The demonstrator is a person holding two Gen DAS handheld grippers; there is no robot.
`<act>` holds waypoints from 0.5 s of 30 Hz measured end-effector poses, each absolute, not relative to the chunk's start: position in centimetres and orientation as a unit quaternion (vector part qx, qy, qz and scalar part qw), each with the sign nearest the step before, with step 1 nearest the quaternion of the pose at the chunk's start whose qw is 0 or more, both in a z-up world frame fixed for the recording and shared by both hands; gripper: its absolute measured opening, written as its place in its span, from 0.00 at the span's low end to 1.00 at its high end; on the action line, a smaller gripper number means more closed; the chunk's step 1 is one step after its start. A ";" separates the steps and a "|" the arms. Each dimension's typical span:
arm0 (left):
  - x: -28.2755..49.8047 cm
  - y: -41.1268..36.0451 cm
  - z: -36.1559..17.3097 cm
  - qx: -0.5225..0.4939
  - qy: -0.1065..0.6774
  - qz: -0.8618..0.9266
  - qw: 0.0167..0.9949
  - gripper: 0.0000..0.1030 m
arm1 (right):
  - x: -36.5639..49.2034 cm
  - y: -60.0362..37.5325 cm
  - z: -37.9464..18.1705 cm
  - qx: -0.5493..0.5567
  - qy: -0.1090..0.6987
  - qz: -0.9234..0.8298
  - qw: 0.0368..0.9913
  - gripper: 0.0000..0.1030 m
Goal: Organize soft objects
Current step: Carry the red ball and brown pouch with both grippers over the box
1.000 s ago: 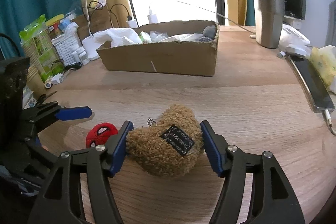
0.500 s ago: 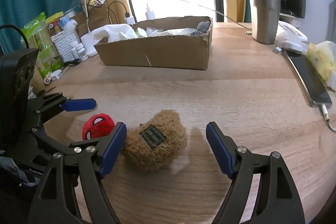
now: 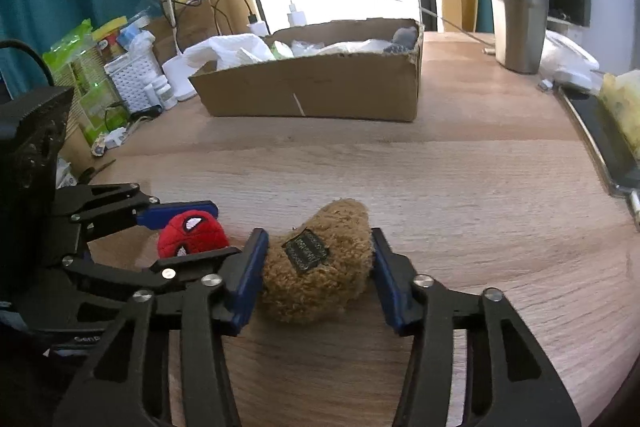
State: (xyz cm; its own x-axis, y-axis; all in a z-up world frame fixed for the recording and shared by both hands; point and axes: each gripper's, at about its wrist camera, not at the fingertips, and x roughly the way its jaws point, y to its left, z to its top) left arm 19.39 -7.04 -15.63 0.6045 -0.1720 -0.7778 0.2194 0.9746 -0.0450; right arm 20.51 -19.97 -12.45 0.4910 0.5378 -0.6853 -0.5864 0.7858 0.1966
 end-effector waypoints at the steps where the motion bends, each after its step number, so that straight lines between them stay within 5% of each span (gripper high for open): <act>1: 19.3 -6.9 -15.6 0.027 0.430 -0.108 0.896 0.43 | 20.4 -20.1 -12.2 -0.030 0.381 0.325 0.865 0.48; 15: 17.5 -5.0 -13.8 0.012 0.402 -0.101 0.910 0.41 | 19.7 -20.6 -9.3 -0.035 0.349 0.308 0.884 0.47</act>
State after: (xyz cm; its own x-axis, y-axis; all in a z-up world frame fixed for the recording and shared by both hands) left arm 17.46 -5.04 -13.77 0.6566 -0.1738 -0.7339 0.1932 0.9794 -0.0591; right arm 19.72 -20.62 -9.34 0.5666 0.5212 -0.6382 -0.5699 0.8073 0.1533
